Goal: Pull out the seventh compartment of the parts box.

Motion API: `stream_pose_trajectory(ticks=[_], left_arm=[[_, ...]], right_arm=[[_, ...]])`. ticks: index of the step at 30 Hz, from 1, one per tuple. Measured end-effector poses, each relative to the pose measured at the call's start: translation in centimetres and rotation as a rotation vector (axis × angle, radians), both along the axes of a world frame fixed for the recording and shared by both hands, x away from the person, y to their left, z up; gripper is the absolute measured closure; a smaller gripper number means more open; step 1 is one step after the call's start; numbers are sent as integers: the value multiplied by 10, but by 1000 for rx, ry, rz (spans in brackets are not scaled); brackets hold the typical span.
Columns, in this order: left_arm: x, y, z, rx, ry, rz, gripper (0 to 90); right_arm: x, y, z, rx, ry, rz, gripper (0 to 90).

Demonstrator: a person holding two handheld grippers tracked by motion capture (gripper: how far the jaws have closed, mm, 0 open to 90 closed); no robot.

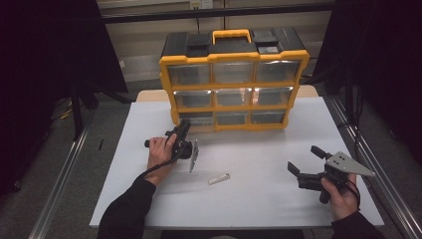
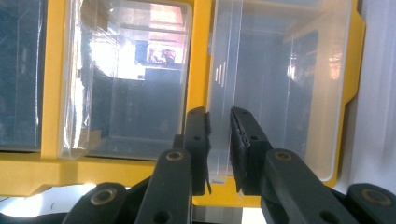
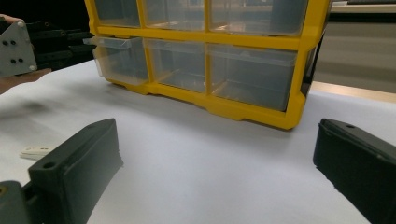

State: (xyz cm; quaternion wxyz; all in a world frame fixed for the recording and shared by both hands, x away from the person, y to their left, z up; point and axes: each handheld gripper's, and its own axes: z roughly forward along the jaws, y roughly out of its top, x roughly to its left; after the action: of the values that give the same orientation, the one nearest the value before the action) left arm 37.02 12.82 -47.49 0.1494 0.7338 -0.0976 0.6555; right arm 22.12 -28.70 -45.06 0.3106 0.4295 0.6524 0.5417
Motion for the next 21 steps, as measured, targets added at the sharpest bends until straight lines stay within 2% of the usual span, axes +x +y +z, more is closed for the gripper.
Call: stream_pose_trajectory(ticks=[1,2,3,4,5,6,8,9,10,11,12,13,14,15,16,17,18,21], left_arm=[[-1,1,0,-1,6,9,783],[0,1,-3,-35,-16,-10,783],[-2,1,-1,-8,-6,2,783],[-3,1,-2,-15,-9,0,783],[-3,1,-4,-58,-8,-13,783],[-5,1,-2,-17,-7,-5,784],[-7,2,-1,-1,-10,-4,783],[-7,2,-3,-24,-13,-24,784],[-9,2,-1,1,-2,-4,784],[-8,1,-3,-29,-9,-37,784],[-11,2,-1,7,-13,-7,784],[-12,3,-2,-15,-28,-15,784],[-12,3,-2,-18,-22,-15,784],[-14,4,-1,10,-21,-11,785],[-15,4,-2,-9,-25,-22,785],[-16,4,-2,8,-27,-30,786],[-17,4,-1,19,-18,-14,787],[-17,4,-3,-4,-33,-33,787]], right_arm=[[0,0,0,13,3,0,4],[0,0,0,17,3,0,4],[0,0,0,15,5,-5,4],[1,-1,-1,13,6,-1,4],[0,-1,-1,12,7,-1,4],[0,0,0,10,3,-5,4],[0,-1,0,7,3,0,4],[0,0,0,8,1,1,4],[0,0,0,5,5,4,4],[0,0,0,3,3,5,5],[0,0,0,2,-1,3,5],[0,0,0,2,0,6,4],[0,0,0,4,3,5,4],[0,0,0,5,3,7,4],[0,-1,0,1,2,10,3],[-1,-1,0,0,1,10,3],[-1,-1,0,0,2,10,3],[-1,0,0,1,2,9,3]])
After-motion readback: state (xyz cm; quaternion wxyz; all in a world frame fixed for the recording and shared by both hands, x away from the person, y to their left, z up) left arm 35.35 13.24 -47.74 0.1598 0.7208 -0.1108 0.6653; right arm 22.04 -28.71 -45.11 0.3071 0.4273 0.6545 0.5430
